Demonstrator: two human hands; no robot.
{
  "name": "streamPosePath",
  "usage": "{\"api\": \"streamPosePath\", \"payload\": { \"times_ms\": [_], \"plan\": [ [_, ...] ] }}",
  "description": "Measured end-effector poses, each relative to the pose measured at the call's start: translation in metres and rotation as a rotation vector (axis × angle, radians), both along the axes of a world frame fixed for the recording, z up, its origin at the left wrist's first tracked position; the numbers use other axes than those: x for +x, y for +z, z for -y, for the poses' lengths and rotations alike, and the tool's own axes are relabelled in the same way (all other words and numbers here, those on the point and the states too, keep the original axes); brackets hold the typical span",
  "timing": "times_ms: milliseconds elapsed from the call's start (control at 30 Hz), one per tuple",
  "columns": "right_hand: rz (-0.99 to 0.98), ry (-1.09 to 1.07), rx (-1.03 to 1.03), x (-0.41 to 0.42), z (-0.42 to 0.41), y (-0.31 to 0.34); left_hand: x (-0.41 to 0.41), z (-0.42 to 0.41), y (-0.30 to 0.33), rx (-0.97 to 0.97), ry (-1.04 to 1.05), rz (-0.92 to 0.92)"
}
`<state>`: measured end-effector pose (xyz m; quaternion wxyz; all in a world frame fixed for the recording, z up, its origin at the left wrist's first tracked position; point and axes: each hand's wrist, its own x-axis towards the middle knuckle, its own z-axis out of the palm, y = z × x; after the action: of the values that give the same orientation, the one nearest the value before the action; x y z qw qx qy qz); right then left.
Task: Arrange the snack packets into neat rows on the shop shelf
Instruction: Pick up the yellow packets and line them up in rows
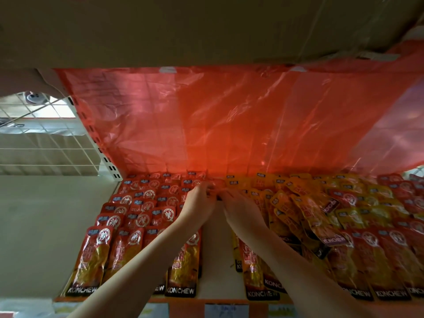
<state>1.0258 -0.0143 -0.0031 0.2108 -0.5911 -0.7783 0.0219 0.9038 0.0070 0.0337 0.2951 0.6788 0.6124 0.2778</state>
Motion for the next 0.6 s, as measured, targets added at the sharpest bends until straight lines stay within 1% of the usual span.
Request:
{"api": "streamPosePath", "payload": {
  "times_ms": [133, 300, 400, 467, 600],
  "plan": [
    [0.125, -0.014, -0.07, -0.008, -0.008, 0.002, -0.008, -0.005, -0.006, 0.048, -0.082, -0.116],
    [0.2, -0.09, -0.097, -0.017, -0.012, -0.002, -0.013, -0.003, -0.012, 0.095, -0.177, -0.22],
    [0.301, -0.075, -0.114, -0.022, -0.011, -0.006, -0.017, 0.0, -0.014, 0.107, -0.251, -0.286],
    [0.312, -0.082, -0.115, -0.023, -0.01, -0.007, -0.019, 0.001, -0.016, 0.125, -0.297, -0.321],
    [0.216, -0.095, -0.09, -0.026, -0.005, -0.006, -0.019, 0.001, -0.021, 0.18, -0.323, -0.31]
  ]
}}
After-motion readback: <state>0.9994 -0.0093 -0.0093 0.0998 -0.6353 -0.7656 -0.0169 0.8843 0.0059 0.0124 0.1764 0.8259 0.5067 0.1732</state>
